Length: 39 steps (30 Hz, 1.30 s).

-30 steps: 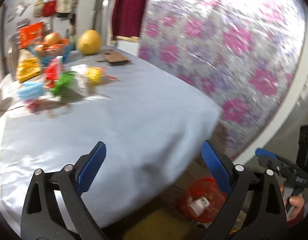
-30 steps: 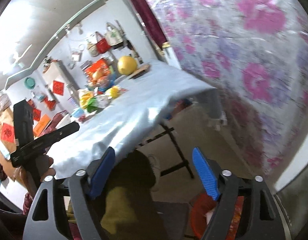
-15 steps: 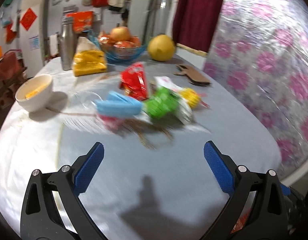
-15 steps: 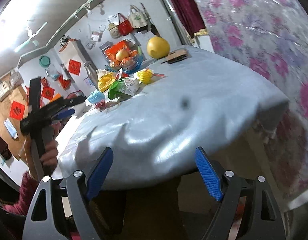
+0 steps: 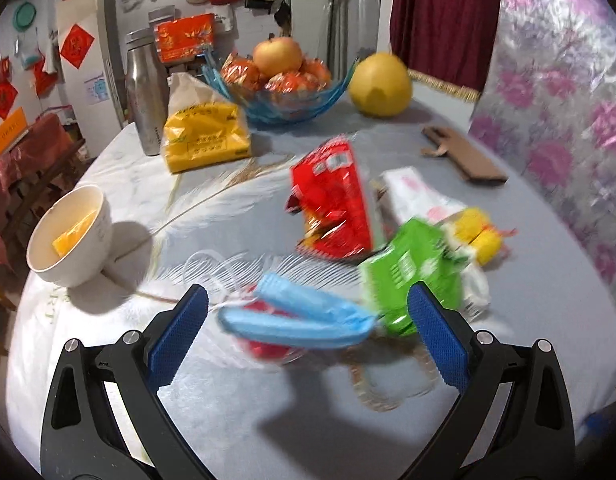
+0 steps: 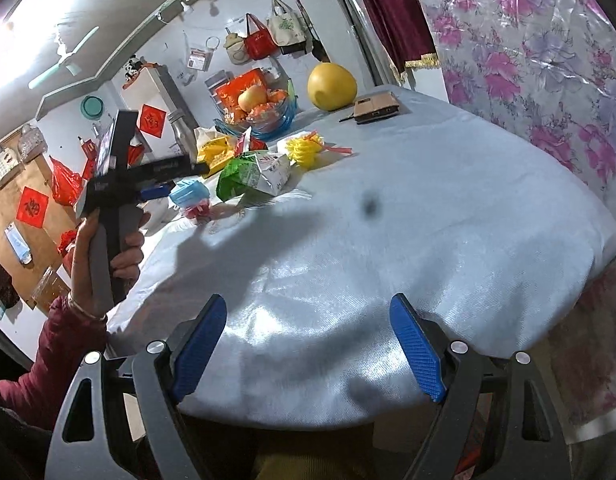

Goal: Collect trash
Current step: 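Grasp the blue face mask with the left gripper while the right gripper grasps the green tissue packet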

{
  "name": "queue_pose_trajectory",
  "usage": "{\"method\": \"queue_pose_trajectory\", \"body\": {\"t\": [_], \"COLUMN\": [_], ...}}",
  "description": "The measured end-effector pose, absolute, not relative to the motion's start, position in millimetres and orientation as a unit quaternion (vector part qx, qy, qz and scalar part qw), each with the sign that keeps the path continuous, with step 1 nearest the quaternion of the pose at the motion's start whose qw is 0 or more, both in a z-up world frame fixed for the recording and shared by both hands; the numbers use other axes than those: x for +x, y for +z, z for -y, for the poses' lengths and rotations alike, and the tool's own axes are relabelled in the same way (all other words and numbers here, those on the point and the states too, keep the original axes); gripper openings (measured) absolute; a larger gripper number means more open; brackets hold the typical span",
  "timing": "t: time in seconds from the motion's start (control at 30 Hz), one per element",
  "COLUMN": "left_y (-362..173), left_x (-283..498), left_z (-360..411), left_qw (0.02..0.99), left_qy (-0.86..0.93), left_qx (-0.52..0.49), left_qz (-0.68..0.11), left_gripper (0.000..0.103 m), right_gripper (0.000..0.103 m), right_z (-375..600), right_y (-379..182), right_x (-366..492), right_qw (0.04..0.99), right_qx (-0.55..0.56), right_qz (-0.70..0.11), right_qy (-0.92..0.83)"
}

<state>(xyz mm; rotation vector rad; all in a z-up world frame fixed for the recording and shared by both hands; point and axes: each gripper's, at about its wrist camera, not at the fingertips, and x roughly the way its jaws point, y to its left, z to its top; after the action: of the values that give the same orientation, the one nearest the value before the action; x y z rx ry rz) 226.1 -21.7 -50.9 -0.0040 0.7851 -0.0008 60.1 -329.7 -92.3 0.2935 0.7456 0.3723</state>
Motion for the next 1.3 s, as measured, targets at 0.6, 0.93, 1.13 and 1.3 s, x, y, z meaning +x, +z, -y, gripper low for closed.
{"method": "queue_pose_trajectory", "body": {"t": [0.6,0.93,1.13,1.3], "left_y": [-41,-64,-74,-71], "left_x": [201,211,175,166], "left_z": [-8,-7,-53,-59], "left_qw": [0.933,0.922,0.920,0.927], "left_qy": [-0.009,0.001,0.020,-0.019], "left_qx": [-0.007,0.048,0.055,0.033], "left_qz": [-0.359,-0.383,-0.388,-0.372], "left_gripper": [0.096,0.096,0.096,0.096], "right_gripper": [0.082,0.082,0.082,0.082], "right_z": [289,296,272,251], "right_y": [-83,-80,-73,-70], "right_x": [74,78,96,104], "right_qw": [0.901,0.902,0.897,0.894], "right_qx": [0.125,0.131,0.123,0.113], "right_qz": [-0.359,-0.356,-0.349,-0.348], "right_qy": [0.210,0.206,0.241,0.258]}}
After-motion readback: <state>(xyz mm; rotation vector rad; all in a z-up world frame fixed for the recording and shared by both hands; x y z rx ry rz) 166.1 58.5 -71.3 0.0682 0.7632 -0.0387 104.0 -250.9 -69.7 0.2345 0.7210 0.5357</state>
